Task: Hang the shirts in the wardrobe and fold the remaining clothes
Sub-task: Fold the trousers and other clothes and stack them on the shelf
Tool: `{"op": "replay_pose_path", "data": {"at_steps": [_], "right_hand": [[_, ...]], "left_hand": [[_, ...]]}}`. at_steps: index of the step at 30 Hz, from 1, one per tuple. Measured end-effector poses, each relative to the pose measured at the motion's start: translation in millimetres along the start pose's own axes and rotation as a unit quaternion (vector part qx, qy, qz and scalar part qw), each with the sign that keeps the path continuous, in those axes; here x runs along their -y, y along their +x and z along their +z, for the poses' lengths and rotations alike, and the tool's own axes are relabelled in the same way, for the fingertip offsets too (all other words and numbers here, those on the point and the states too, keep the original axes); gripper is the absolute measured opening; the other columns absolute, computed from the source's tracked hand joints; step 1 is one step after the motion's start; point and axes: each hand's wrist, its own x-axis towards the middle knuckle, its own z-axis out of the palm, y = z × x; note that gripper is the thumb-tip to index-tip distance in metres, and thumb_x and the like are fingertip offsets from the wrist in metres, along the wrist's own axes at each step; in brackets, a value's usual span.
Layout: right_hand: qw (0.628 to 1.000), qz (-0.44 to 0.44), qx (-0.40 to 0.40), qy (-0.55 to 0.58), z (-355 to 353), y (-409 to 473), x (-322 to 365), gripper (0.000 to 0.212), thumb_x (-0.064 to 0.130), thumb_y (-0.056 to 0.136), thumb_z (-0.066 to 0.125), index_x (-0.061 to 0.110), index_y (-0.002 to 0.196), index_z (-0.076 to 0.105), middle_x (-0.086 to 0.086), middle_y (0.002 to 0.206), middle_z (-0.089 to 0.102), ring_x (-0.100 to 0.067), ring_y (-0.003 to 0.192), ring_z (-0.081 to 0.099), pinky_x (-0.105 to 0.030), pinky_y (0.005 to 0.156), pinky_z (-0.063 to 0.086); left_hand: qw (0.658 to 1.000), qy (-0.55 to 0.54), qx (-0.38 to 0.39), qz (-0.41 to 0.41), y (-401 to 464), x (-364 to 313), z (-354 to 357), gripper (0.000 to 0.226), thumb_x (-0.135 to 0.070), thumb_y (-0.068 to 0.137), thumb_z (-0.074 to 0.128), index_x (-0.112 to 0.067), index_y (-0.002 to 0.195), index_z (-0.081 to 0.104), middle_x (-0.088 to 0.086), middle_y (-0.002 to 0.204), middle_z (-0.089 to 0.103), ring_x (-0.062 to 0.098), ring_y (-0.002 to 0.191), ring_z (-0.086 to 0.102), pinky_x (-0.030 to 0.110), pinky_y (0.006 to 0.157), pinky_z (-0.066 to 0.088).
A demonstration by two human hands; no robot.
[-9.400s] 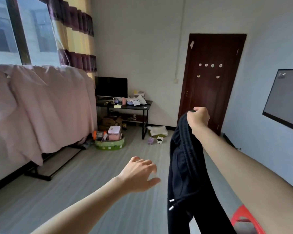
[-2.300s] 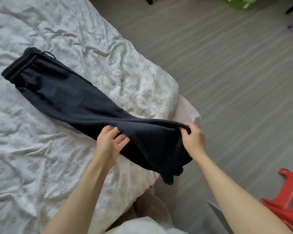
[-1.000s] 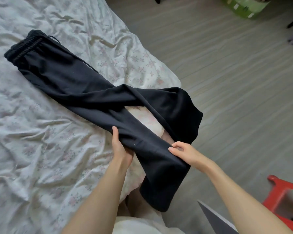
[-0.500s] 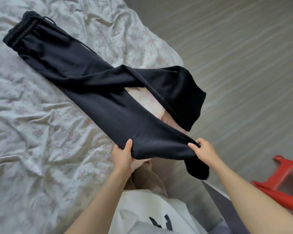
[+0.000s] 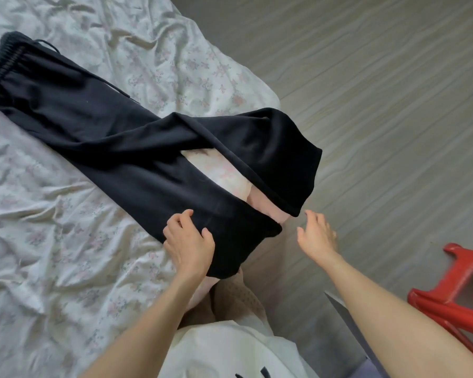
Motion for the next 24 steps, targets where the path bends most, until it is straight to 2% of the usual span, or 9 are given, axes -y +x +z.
{"op": "replay_pose_path", "data": {"at_steps": [3, 7, 11, 13, 16, 18, 21, 23, 24], "right_hand": [[0.991, -0.082, -0.064, 0.082, -4, 14, 47, 0.056, 0.03, 0.094, 0.047, 0.018, 0.144, 0.023, -0.008, 0.145, 0.032, -0.025, 0.128, 0.038, -0.04, 0.101, 0.035], [0.986, -0.109, -0.105, 0.066, -6, 36, 99, 0.068, 0.038, 0.091, 0.05, 0.018, 0.145, 0.014, -0.009, 0.148, 0.023, -0.027, 0.134, 0.028, -0.043, 0.108, 0.031], [0.981, -0.113, -0.155, -0.015, -4, 53, 107, 0.042, 0.022, 0.094, 0.046, 0.015, 0.134, 0.037, -0.007, 0.135, 0.043, -0.024, 0.128, 0.038, -0.043, 0.112, 0.025], [0.974, -0.115, -0.189, 0.042, -7, 54, 100, 0.029, 0.014, 0.093, 0.042, 0.011, 0.122, 0.05, -0.007, 0.119, 0.055, -0.024, 0.115, 0.047, -0.039, 0.109, 0.027], [0.942, -0.086, -0.262, 0.19, -16, 41, 84, 0.029, -0.001, 0.086, 0.043, -0.001, 0.113, 0.055, -0.018, 0.106, 0.059, -0.036, 0.101, 0.052, -0.041, 0.096, 0.033], [0.921, -0.075, -0.33, 0.194, -20, 27, 66, 0.034, -0.006, 0.076, 0.041, -0.006, 0.106, 0.058, -0.022, 0.094, 0.06, -0.041, 0.09, 0.057, -0.043, 0.089, 0.035], [0.912, -0.078, -0.376, 0.147, -14, -4, 32, 0.032, -0.005, 0.066, 0.046, -0.004, 0.094, 0.061, -0.019, 0.08, 0.059, -0.04, 0.077, 0.061, -0.037, 0.084, 0.029], [0.909, -0.081, -0.394, 0.107, -2, -30, 16, 0.028, -0.006, 0.061, 0.051, -0.002, 0.087, 0.061, -0.017, 0.075, 0.056, -0.036, 0.075, 0.058, -0.036, 0.08, 0.027], [0.909, -0.08, -0.398, 0.097, 5, -41, 12, 0.027, -0.007, 0.059, 0.053, -0.001, 0.084, 0.059, -0.016, 0.074, 0.055, -0.033, 0.076, 0.053, -0.036, 0.079, 0.028]], "left_hand": [[0.998, 0.008, 0.019, 0.051, 36, -17, -4, 0.046, -0.019, 0.09, 0.052, -0.015, 0.134, 0.041, 0.006, 0.14, 0.036, 0.026, 0.129, 0.029, 0.042, 0.102, 0.031], [0.984, 0.062, 0.153, 0.059, 72, -21, -6, 0.056, -0.033, 0.093, 0.047, -0.025, 0.144, 0.027, 0.003, 0.155, 0.014, 0.025, 0.141, 0.006, 0.05, 0.107, 0.025], [0.967, 0.092, 0.223, 0.081, 82, -13, -8, 0.061, -0.036, 0.092, 0.048, -0.028, 0.146, 0.022, 0.001, 0.156, 0.008, 0.024, 0.141, 0.002, 0.049, 0.108, 0.024], [0.974, 0.067, 0.194, 0.099, 83, -9, -13, 0.06, -0.029, 0.092, 0.05, -0.023, 0.146, 0.025, 0.003, 0.155, 0.014, 0.026, 0.14, 0.008, 0.047, 0.108, 0.026], [0.981, 0.077, 0.051, 0.17, 89, -11, -28, 0.065, -0.017, 0.088, 0.057, -0.014, 0.145, 0.025, 0.011, 0.153, 0.017, 0.028, 0.139, 0.014, 0.048, 0.107, 0.028], [0.964, 0.113, -0.025, 0.24, 101, -15, -41, 0.075, -0.014, 0.083, 0.063, -0.014, 0.146, 0.024, 0.016, 0.153, 0.016, 0.032, 0.14, 0.014, 0.05, 0.108, 0.024], [0.915, 0.245, -0.03, 0.318, 123, -21, -56, 0.086, -0.017, 0.076, 0.07, -0.02, 0.147, 0.023, 0.016, 0.152, 0.02, 0.034, 0.141, 0.013, 0.053, 0.111, 0.009], [0.88, 0.299, -0.019, 0.368, 133, -23, -64, 0.063, -0.014, 0.078, 0.067, -0.016, 0.136, 0.045, 0.013, 0.134, 0.048, 0.034, 0.131, 0.034, 0.054, 0.11, 0.012], [0.869, 0.299, -0.017, 0.394, 135, -21, -66, 0.045, -0.01, 0.079, 0.065, -0.011, 0.123, 0.058, 0.013, 0.116, 0.059, 0.034, 0.116, 0.049, 0.052, 0.105, 0.023]]}}
